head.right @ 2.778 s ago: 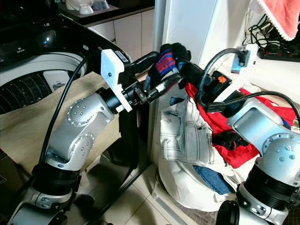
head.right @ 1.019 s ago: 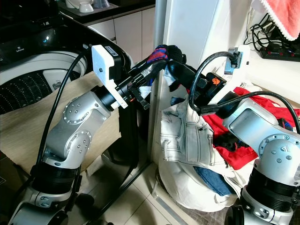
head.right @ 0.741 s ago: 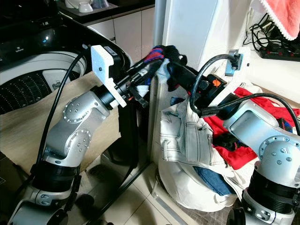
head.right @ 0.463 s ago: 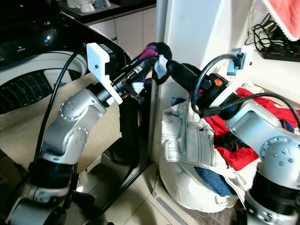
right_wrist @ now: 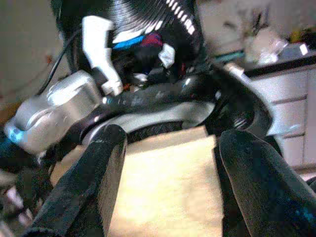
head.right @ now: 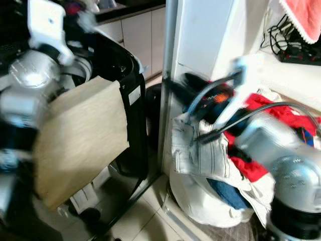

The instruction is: Clothes washing

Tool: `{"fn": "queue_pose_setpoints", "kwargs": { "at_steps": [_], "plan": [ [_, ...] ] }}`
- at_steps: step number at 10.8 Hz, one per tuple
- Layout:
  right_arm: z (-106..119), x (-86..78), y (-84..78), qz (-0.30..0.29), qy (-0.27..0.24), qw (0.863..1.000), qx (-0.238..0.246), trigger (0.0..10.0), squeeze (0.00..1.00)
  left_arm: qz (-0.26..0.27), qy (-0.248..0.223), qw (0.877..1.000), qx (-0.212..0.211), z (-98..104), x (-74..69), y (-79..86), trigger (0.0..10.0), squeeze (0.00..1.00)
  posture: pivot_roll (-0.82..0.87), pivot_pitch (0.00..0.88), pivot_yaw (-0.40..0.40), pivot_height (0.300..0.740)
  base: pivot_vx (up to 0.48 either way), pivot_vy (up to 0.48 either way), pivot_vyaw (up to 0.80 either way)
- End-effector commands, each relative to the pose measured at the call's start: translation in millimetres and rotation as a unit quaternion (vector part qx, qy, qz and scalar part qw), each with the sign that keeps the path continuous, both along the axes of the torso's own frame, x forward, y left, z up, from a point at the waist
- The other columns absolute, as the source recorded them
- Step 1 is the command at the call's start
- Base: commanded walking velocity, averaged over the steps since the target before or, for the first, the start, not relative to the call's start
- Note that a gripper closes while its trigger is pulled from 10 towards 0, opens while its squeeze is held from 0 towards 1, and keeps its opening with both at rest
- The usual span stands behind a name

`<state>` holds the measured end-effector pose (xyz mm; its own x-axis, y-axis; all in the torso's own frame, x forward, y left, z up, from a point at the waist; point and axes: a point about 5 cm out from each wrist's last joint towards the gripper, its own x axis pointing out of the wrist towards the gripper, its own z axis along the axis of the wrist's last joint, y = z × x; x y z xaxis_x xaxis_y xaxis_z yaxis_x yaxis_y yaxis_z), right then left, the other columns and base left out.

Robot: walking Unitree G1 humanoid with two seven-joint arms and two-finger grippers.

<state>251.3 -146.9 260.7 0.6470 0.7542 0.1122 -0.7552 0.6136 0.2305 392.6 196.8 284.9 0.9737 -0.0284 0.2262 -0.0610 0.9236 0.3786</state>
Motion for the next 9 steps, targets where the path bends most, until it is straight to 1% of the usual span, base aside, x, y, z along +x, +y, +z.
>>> {"fn": "queue_pose_setpoints", "kwargs": {
  "at_steps": [1, 2, 3, 4, 6, 9],
  "plan": [
    [-0.2, 0.6, 8.1, 0.000, -0.012, 1.000, -0.017, 10.0, 0.00, 0.053, 0.090, 0.995, 0.011, -32.7, 10.3, 14.3, 10.0, 0.00, -0.09, 0.000, 0.020, 0.740, 0.000, 0.000, 0.00],
    [-1.8, 0.3, 12.5, 0.006, -0.014, 1.000, -0.022, 10.0, 0.00, 0.067, 0.113, 0.991, 0.008, -42.0, 13.1, 20.3, 10.0, 0.00, -0.09, 0.000, 0.020, 0.740, 0.000, 0.000, 0.00],
    [-6.3, -3.1, 24.2, 0.024, -0.012, 0.999, -0.035, 10.0, 0.00, 0.090, 0.170, 0.981, 0.015, -62.5, 14.9, 29.4, 10.0, 1.00, -0.10, 0.000, 0.024, 0.740, 0.000, 0.000, 0.00],
    [-8.9, -5.1, 28.9, 0.032, -0.011, 0.998, -0.045, 10.0, 0.00, 0.104, 0.186, 0.977, 0.021, -68.2, 14.7, 33.7, 10.0, 1.00, -0.10, 0.000, 0.025, 0.740, 0.000, 0.000, 0.00],
    [-12.4, -7.4, 32.5, 0.037, -0.010, 0.998, -0.055, 10.0, 0.00, 0.118, 0.192, 0.974, 0.021, -69.0, 14.9, 37.7, 10.0, 1.00, -0.11, 0.000, 0.034, 0.740, 0.000, 0.000, 0.00],
    [-18.6, -9.8, 34.5, 0.032, -0.009, 0.997, -0.064, 10.0, 0.00, 0.130, 0.181, 0.975, -0.006, -61.2, 18.0, 42.2, 10.0, 1.00, -0.11, 0.000, 0.038, 0.740, 0.000, 0.000, 0.00]
  ]
}}
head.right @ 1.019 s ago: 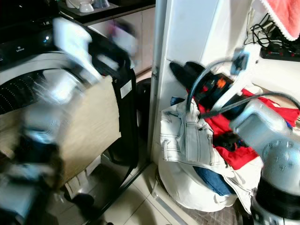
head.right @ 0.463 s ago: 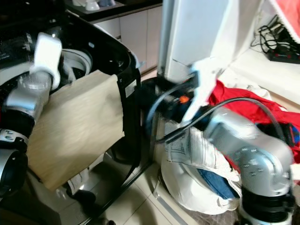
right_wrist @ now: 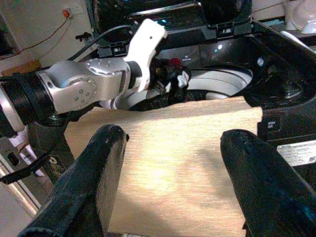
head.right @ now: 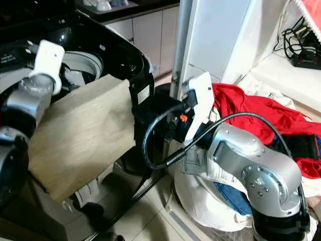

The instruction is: Clothes washing

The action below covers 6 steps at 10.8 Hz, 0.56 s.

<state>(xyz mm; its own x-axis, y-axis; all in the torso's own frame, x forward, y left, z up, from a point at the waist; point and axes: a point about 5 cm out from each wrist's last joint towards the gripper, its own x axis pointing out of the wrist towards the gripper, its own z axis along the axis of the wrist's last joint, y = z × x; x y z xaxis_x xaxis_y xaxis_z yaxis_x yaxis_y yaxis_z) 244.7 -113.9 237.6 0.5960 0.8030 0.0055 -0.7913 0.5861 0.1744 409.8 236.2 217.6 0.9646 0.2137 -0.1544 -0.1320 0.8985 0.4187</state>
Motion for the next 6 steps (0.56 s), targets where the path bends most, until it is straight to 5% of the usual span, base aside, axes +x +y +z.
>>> {"fn": "queue_pose_setpoints", "kwargs": {
  "at_steps": [1, 6],
  "plan": [
    [4.1, -3.0, 1.2, -0.002, -0.019, 1.000, -0.004, 10.0, 0.00, 0.010, -0.017, 1.000, -0.009, 8.0, 1.2, 2.9, 10.0, 1.00, -0.11, 0.000, 0.038, 0.740, 0.000, 0.000, 0.00],
    [2.4, -0.7, 1.9, -0.009, -0.021, 1.000, -0.006, 10.0, 0.00, 0.018, -0.041, 0.999, -0.020, 16.6, 2.5, 5.4, 10.0, 1.00, -0.10, 0.000, 0.033, 0.740, 0.000, 0.000, 0.00]
  ]
}}
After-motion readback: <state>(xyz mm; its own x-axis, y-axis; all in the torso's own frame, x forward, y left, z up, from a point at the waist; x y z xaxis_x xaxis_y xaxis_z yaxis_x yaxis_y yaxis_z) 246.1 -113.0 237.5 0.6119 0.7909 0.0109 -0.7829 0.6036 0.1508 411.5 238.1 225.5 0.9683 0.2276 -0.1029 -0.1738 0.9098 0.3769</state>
